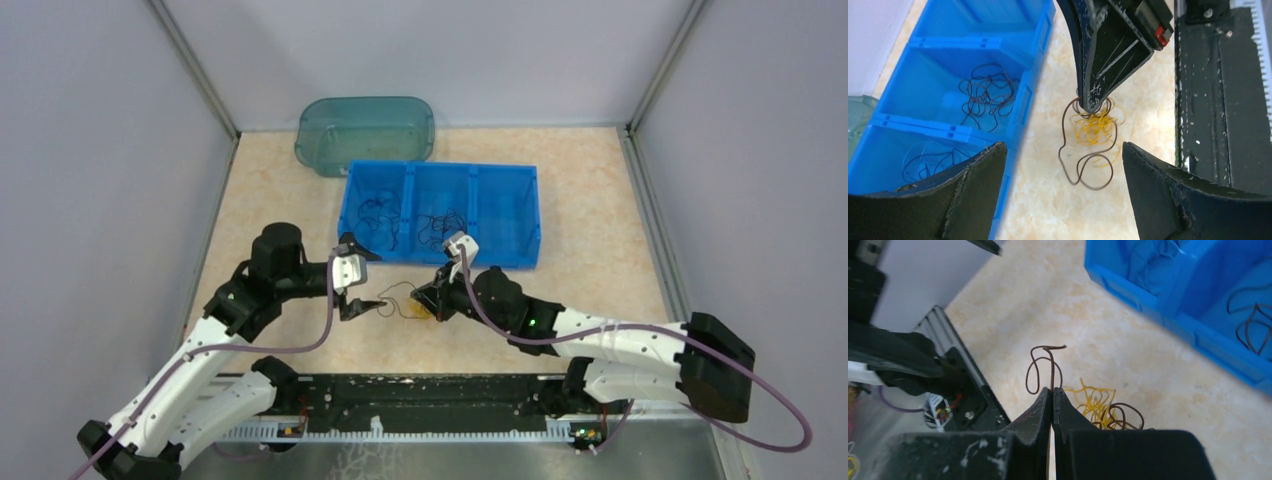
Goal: Untangle the cables
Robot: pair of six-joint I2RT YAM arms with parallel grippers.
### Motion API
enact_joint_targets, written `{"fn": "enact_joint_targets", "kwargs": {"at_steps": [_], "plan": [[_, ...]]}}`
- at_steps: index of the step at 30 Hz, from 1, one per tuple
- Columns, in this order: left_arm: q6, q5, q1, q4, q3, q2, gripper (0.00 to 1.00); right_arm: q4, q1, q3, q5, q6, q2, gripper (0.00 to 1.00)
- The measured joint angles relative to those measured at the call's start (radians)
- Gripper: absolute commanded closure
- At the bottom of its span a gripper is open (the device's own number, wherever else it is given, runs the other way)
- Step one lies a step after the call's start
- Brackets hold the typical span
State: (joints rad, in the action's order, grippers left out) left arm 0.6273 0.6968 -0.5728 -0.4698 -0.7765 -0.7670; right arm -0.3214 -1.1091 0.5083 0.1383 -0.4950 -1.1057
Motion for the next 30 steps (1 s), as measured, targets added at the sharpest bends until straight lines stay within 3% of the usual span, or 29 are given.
{"fn": "enact_joint_targets", "kwargs": {"at_steps": [11, 16, 20, 22, 26, 29, 30], "plan": [[-0.063, 0.063, -0.001, 0.093, 0.000, -0.039, 0.20, -0.063, 0.000, 0.070, -0.153, 0.031, 0.071, 1.00], [-0.060, 0.101, -0.006, 0.092, 0.000, -0.048, 0.43, -0.071, 0.000, 0.070, -0.187, 0.031, 0.070, 1.00], [-0.050, 0.109, -0.009, 0.085, 0.000, -0.055, 0.74, -0.076, 0.000, 0.071, -0.206, 0.031, 0.068, 1.00], [-0.044, 0.107, -0.010, 0.086, 0.000, -0.058, 0.85, -0.079, 0.000, 0.071, -0.216, 0.030, 0.066, 1.00], [-0.036, 0.079, -0.010, 0.096, 0.000, -0.064, 0.86, -0.087, 0.000, 0.082, -0.223, 0.023, 0.055, 1.00], [-0.031, 0.064, -0.017, 0.110, 0.000, -0.063, 0.92, -0.105, 0.000, 0.082, -0.227, 0.017, 0.053, 0.99], [-0.030, 0.061, -0.020, 0.113, 0.000, -0.063, 0.95, -0.108, 0.000, 0.082, -0.230, 0.013, 0.053, 0.90]]}}
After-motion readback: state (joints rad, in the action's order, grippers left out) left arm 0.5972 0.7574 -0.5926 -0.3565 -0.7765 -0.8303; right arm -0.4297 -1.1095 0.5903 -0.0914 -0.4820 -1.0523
